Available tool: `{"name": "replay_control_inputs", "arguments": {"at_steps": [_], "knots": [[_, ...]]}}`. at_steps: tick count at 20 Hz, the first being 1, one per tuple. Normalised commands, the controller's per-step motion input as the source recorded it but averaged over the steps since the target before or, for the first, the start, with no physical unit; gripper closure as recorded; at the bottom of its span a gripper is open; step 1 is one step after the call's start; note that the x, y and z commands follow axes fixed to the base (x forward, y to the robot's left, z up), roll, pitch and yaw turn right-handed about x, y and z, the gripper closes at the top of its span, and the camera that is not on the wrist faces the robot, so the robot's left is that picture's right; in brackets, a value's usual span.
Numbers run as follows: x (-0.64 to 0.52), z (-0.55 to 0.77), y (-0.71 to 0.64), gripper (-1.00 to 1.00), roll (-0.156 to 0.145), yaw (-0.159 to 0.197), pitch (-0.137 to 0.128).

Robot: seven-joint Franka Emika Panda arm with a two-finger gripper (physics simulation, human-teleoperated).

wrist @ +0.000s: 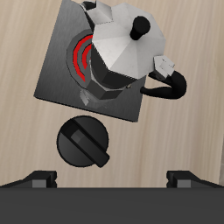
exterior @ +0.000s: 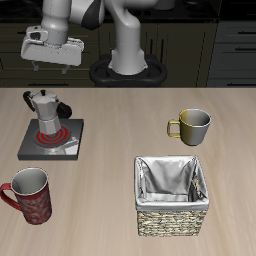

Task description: Place the moka pot on the stove and turn off the stove

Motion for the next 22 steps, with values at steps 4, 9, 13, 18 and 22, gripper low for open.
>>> {"name": "replay_control_inputs", "arguments": {"at_steps": [4,9,13,18,22], "knots": [[-0.14,-0.06,-0.28,-1.00,-0.034,0.046,0.002],[-0.06,-0.02,-0.09,-1.00,-0.002,0.036,-0.008],[0.08,-0.06,-0.01,-1.00,0.005,0.033,0.006],[0.12,-0.21,0.00,-1.00,-0.015,0.035,0.005],[-0.04,-0.21,0.10,-1.00,0.000,0.029,0.000]]}}
